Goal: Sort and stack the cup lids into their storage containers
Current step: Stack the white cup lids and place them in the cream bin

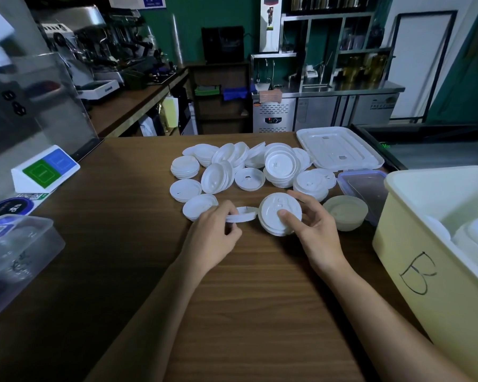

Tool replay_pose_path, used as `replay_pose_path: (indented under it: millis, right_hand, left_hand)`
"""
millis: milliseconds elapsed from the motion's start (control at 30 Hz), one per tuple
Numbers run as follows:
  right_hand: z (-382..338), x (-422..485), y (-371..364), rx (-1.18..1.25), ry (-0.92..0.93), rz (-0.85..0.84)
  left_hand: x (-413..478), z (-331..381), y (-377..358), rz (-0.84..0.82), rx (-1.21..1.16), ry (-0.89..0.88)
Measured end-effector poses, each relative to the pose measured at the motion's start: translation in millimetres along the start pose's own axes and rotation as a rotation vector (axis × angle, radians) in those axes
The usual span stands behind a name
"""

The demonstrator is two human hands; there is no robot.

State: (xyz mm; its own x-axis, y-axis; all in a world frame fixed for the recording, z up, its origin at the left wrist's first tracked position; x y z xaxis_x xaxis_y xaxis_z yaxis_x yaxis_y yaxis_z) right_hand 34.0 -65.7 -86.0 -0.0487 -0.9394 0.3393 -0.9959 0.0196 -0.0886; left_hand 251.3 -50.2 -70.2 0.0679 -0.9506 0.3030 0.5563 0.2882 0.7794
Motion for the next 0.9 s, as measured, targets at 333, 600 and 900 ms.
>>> replay_pose_path:
  millis: [333, 600, 900]
  right_hand:
    - [1, 2, 5, 0.001, -0.001, 0.068]
    - [1, 1, 5, 0.012, -0.002, 0.091]
    - [3, 3, -1, 0.134, -0.050, 0.046]
  left_hand:
    - [3, -1, 7, 0.058, -0.442, 0.157]
    - [3, 10, 4, -0.075, -1.091, 0.392]
    - [-6, 17, -14, -0.062, -0.874, 0.280]
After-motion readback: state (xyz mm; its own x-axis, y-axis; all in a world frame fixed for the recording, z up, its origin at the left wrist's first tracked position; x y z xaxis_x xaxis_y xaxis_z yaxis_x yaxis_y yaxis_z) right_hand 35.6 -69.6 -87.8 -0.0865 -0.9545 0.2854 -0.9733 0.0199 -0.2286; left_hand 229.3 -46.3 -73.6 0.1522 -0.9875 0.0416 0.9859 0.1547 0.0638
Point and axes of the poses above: each hand's wrist, its own x-axis towards the middle knuckle, its own y-axis out of the back of the hand, z = x × y, the point moved 4 cm from there along x, towards the middle knuckle, and after that the axes turned 7 degrees about y, right-handed, at the moved point
